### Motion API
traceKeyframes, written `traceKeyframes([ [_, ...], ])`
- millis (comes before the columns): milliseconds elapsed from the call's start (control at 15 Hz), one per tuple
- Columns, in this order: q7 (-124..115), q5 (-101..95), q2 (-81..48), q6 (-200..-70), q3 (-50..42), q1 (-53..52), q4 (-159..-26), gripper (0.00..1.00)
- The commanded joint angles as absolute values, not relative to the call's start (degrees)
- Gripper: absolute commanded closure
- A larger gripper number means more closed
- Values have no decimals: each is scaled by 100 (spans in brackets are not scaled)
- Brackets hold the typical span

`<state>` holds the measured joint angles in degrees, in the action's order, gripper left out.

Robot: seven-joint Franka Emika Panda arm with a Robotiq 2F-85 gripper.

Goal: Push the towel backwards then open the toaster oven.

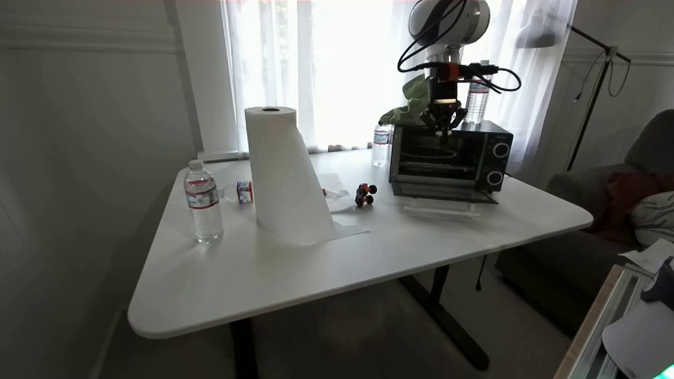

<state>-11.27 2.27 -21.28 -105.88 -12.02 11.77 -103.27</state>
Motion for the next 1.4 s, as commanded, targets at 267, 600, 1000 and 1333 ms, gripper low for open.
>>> traceKeyframes([
  [267,-1812,183,-1051,-12248,-1381,1147,-11266,73],
  [600,-1873,27,-298,-12411,-1452,1173,-11846,40],
  [1000,-2100,-428,844,-12507,-1449,1270,-12761,1],
  [1333,-2113,-783,1563,-12841,-1391,1492,-13469,0],
])
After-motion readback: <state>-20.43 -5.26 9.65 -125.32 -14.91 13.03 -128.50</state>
